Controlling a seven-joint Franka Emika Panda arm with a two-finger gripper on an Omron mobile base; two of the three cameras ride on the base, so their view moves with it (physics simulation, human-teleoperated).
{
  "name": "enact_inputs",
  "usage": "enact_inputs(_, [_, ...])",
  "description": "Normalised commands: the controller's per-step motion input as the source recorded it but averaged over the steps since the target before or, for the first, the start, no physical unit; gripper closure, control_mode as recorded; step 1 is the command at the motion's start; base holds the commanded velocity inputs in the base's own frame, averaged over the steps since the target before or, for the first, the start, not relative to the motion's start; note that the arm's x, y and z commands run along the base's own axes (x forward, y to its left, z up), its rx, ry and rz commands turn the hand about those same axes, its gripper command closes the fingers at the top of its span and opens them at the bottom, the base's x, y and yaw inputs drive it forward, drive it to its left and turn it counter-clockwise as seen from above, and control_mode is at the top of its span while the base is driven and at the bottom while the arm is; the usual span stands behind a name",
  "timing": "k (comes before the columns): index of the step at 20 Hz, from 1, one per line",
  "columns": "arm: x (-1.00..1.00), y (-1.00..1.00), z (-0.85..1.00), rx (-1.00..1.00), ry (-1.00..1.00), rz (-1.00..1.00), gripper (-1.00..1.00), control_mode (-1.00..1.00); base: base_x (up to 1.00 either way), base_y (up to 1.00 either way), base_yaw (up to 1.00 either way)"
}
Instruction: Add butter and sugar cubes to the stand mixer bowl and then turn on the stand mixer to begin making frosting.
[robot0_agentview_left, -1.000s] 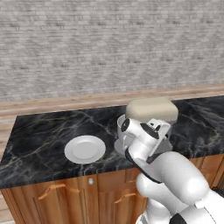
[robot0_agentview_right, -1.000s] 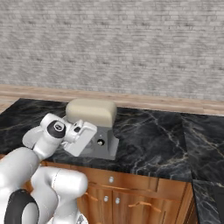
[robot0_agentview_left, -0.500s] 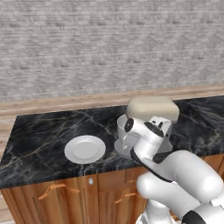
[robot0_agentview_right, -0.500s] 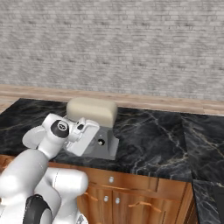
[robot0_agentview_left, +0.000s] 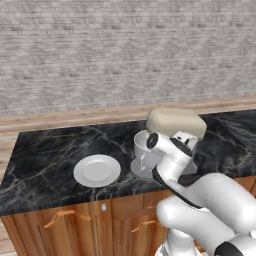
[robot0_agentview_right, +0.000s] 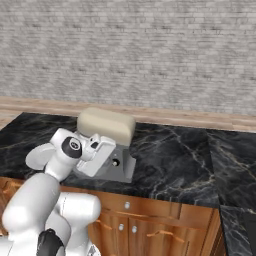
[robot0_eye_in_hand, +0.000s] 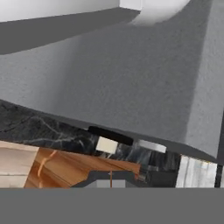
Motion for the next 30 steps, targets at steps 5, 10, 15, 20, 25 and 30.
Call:
enact_inputs(5, [-0.88, -0.05, -0.84, 0.13, 0.0, 0.26, 1.0, -1.0, 0.0, 0.0, 0.0])
enact_inputs(10, [-0.46, -0.05, -0.63, 0.07, -0.1, 0.12, 1.0, -1.0, 0.0, 0.0, 0.0])
enact_inputs(15, [0.0, 0.0, -0.68, 0.01, -0.2, 0.01, 1.0, -1.0, 0.0, 0.0, 0.0])
enact_inputs(20, [0.04, 0.0, -0.7, 0.03, -0.17, 0.02, 1.0, -1.0, 0.0, 0.0, 0.0])
enact_inputs(25, [0.22, -0.04, -0.78, 0.0, -0.21, 0.0, 1.0, -1.0, 0.0, 0.0, 0.0])
enact_inputs(30, [0.06, -0.25, -0.73, 0.02, -0.2, 0.0, 1.0, -1.0, 0.0, 0.0, 0.0])
